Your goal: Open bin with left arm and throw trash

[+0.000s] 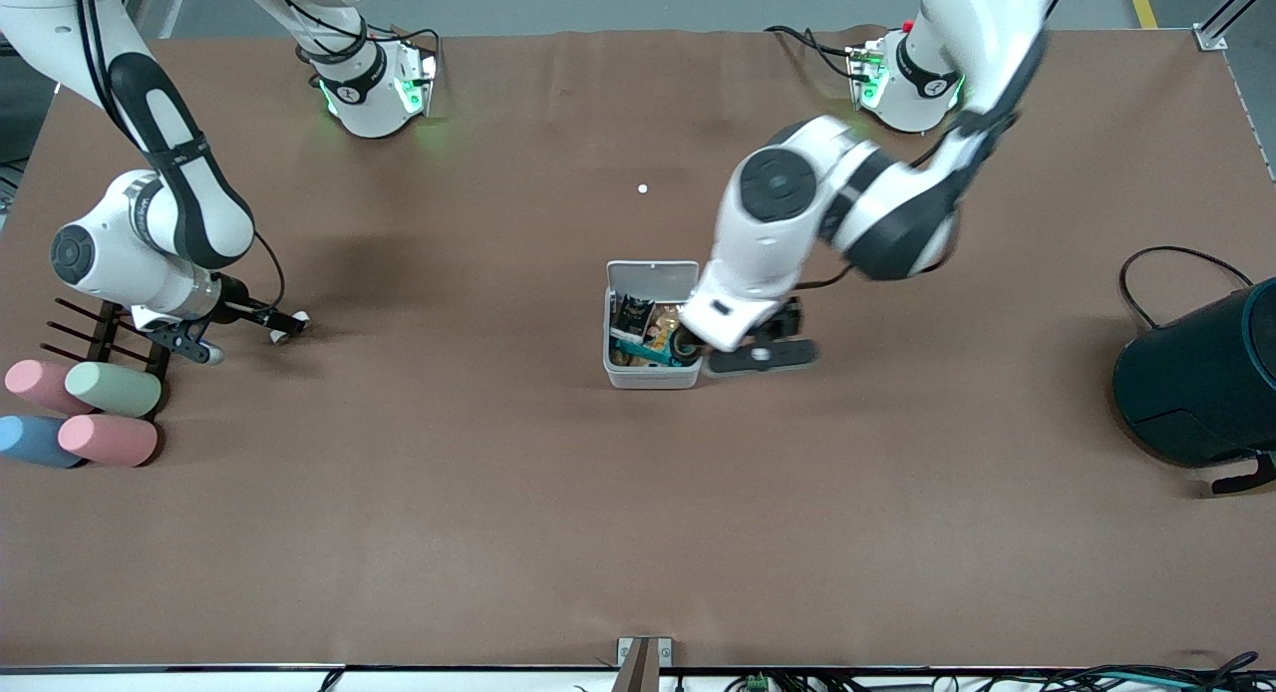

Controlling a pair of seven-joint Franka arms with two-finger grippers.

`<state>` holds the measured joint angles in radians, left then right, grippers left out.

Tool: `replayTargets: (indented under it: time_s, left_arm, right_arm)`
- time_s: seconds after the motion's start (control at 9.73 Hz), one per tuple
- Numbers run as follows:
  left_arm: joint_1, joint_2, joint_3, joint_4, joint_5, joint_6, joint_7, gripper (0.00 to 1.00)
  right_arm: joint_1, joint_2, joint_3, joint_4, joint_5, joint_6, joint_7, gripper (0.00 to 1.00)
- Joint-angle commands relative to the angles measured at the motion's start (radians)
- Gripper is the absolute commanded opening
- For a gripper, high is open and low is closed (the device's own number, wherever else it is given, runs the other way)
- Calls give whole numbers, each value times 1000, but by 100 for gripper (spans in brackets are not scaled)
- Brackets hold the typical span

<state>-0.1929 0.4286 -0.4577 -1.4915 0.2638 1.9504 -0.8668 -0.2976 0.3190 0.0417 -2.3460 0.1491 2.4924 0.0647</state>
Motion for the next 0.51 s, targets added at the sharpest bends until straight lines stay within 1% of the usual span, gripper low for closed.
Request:
replayTargets:
  time_s: [0.0,0.1,0.21,0.31,0.41]
  left_arm:
    - [113,-73,-10,41,-57,-138,128,100]
    - [168,-83,-12,81,-64,-212,211,100]
    - [234,-120,-12,88,-95,-252,297,100]
    - [280,-189,6,80,-166,-284,405,100]
    - [254,-248,130,76,-204,-359,513,100]
  right_arm:
    - [-17,26,20,-15,-10,57,30,92]
    - [-11,26,21,-15,0,65,43,82]
    - [1,28,21,-9,0,66,94,59]
    - [15,31,21,-7,0,65,102,29]
    - [21,31,23,-4,-2,59,103,6]
